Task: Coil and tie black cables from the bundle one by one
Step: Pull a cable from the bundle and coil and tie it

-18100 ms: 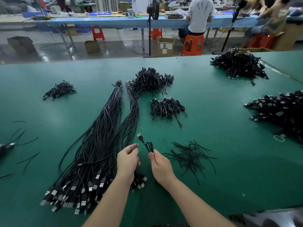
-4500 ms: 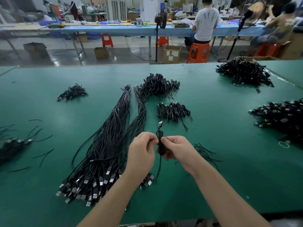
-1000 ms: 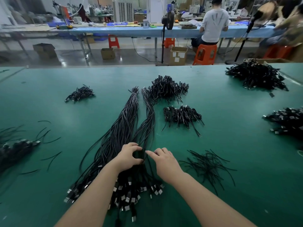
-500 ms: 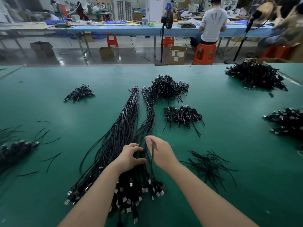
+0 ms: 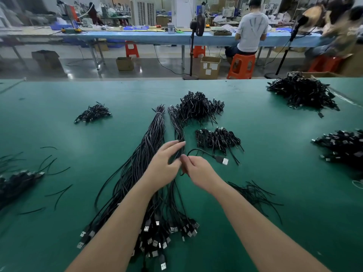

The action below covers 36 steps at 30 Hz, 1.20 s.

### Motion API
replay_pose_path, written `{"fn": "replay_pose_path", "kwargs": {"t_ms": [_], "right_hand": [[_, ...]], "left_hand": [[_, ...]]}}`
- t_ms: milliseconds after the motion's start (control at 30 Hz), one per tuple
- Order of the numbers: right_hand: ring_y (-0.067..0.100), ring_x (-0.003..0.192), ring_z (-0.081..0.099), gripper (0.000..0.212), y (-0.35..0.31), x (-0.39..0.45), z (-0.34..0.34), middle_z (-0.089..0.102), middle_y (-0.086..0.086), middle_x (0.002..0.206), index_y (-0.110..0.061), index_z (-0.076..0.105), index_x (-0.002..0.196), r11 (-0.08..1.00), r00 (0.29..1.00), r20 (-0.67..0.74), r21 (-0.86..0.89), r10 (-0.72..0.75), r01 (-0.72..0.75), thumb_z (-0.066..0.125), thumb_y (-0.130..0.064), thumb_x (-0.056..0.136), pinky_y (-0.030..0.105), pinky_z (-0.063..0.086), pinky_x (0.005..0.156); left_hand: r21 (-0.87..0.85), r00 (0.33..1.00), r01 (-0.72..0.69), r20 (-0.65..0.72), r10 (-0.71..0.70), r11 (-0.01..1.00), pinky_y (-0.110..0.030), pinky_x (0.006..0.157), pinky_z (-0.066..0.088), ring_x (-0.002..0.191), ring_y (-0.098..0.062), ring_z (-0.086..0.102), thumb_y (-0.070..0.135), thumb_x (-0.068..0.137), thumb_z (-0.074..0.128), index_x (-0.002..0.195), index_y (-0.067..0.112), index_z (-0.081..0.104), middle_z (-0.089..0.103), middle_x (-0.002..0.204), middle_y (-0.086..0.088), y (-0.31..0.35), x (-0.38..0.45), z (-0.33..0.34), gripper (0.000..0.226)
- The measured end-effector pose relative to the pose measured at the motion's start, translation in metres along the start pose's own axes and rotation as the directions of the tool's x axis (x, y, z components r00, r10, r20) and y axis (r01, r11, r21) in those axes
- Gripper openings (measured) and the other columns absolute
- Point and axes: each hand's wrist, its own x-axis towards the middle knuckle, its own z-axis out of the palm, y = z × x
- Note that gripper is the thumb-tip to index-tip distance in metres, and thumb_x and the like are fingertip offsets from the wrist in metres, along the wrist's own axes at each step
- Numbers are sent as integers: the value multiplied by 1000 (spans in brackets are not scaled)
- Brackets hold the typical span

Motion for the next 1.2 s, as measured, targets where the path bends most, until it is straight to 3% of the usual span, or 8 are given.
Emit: {"fn": "replay_pose_path", "kwargs": {"t_ms": [100,267,333,433,567,733,1100,1200], "right_hand": [[19,63,48,37,-2,-3,-3,53,-1,67,-20,47,69,993,996,83,-114,27,-18,40,-27,105,30,37,57],[35,92,61,27,-5,-4,2,65,20,104,-2,60,110,914,971,193,-404,139,-50,39,-17,102,41,47,72],[36,96,62,27,-4,-7,4,64,15,98,-5,62,109,901,969,206,-432,135,-34,39,-19,103,40,49,75],[33,67,51,41,-3,-12,4,50,5,65,-19,44,67,882,975,219,-467,40,68,36,-29,106,34,31,51],[24,56,47,50,0,-17,3,51,2,62,-19,41,65,899,967,255,-428,25,90,33,-48,105,31,33,51],[17,48,40,52,5,-21,3,44,-3,56,-21,39,63,933,963,268,-355,41,59,34,-53,104,29,31,48],[6,41,33,53,20,-17,-9,41,-9,52,-18,48,63,991,967,238,-115,95,-69,42,-54,102,24,31,46],[9,42,35,57,21,-15,-11,42,-10,46,-21,52,56,990,956,260,-56,137,-126,44,-55,100,25,32,49]], "left_hand": [[8,988,-14,156,13,1000,-6,97,34,119,9,50,15,92,48,136,39,59,57,138,16,21,-1,-1,51],[215,996,-63,76,47,975,-18,78,49,90,1,62,27,100,58,98,31,70,69,93,19,36,-3,3,13],[227,999,-34,37,27,973,-20,71,49,80,-2,61,25,101,57,87,29,66,67,82,16,37,-1,6,17],[31,997,59,-57,-57,998,-15,65,45,70,-1,62,23,102,54,82,26,66,71,75,11,35,2,6,23],[-397,968,205,-54,-246,895,-34,81,52,69,-11,63,19,105,50,90,14,70,66,65,5,28,4,7,26],[-728,912,287,9,-410,622,-31,74,55,63,-13,56,10,104,52,87,-1,69,66,67,2,19,9,3,27],[-720,871,396,97,-482,570,-46,85,59,93,-32,75,20,108,44,97,0,63,76,96,-19,8,6,0,29],[-750,889,371,116,-443,548,-41,76,62,93,-34,75,20,109,40,96,0,60,75,98,-22,14,2,3,31]]}}
